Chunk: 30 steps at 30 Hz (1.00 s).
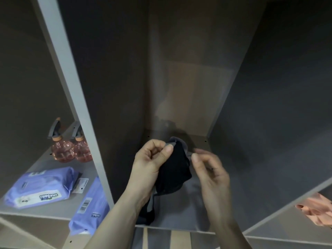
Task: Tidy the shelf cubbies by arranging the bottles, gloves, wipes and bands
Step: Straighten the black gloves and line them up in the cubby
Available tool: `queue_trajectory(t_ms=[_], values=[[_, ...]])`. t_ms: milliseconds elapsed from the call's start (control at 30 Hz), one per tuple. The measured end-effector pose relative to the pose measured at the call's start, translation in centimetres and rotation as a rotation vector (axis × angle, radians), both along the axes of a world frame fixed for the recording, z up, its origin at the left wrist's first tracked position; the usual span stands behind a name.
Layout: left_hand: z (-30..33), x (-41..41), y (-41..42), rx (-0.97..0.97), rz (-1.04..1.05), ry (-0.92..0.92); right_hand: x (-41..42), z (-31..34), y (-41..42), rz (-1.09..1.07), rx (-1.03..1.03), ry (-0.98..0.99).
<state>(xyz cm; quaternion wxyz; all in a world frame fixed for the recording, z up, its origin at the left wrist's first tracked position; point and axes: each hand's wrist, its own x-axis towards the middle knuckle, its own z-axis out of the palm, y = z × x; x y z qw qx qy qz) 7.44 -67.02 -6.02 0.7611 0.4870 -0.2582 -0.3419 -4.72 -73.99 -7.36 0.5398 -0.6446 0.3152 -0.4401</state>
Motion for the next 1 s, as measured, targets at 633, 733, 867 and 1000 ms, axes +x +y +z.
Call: queue_trajectory(t_ms=[633, 733, 867, 1000], values=[[0.0, 1.2, 0.3, 0.329, -0.366, -0.079, 0.1, 0.6, -1.0, 0.150, 0.347, -0.229], [-0.3, 1.4, 0.1, 0.181, -0.212, 0.008, 0.0, 0.8, -0.7, 0.248, 0.392, -0.215], [-0.6, 2.1, 0.1, 0.108, -0.095, -0.121, -0.4, 0.6, -1.6, 0.227, 0.419, -0.222], [-0.4, 2.4, 0.2, 0.044, -0.018, -0.138, -0.9, 0.1, -2.1, 0.222, 0.347, -0.135]])
